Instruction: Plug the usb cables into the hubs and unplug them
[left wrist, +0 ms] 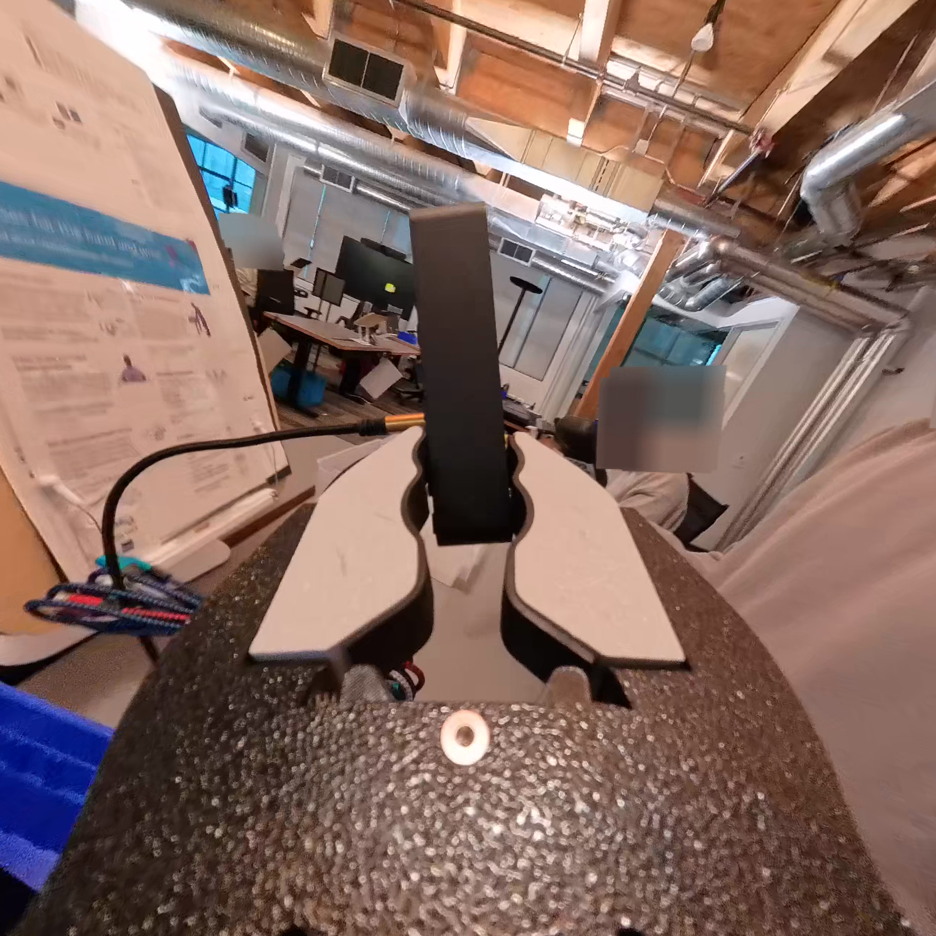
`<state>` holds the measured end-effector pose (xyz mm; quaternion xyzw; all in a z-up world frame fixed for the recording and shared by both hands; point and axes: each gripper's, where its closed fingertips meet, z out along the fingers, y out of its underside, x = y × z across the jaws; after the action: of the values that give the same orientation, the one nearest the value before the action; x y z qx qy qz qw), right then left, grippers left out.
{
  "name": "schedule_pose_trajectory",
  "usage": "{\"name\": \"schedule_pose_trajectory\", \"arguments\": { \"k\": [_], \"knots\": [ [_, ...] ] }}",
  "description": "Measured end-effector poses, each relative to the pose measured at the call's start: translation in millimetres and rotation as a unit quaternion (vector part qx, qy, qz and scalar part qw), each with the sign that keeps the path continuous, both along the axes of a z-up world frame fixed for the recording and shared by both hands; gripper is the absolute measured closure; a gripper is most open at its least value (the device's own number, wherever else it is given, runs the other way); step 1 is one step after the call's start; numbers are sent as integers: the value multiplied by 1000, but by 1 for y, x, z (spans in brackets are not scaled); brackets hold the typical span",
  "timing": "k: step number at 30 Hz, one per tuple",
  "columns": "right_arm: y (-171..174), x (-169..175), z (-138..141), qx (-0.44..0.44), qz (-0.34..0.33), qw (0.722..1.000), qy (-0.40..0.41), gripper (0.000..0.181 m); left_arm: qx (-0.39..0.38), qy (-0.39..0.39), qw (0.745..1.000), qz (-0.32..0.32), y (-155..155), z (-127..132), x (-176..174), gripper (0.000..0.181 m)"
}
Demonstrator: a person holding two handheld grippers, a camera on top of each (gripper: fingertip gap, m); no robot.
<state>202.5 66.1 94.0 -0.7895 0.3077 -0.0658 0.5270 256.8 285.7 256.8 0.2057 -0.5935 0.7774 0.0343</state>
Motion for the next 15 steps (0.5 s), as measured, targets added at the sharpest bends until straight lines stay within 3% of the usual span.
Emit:
{"name": "schedule_pose_trajectory", "arguments": {
  "k": [4,8,12,14,15],
  "knots": [
    [24,-3,53,53,42,996,-55,81,61,-36,997,-30,-22,7,-24,154],
    [45,1,100,104,73,986,-111,99,147,-63,981,-108,-70,-27,-62,154],
    [67,-11,105,149,133,977,-74,104,200,-69,965,-152,-110,-76,-86,154],
    [74,-33,95,159,191,967,-53,127,199,-68,964,-162,-124,-94,-92,154],
    [75,-33,88,154,185,969,-54,142,192,-69,963,-176,-129,-101,-96,155]
  ]
}}
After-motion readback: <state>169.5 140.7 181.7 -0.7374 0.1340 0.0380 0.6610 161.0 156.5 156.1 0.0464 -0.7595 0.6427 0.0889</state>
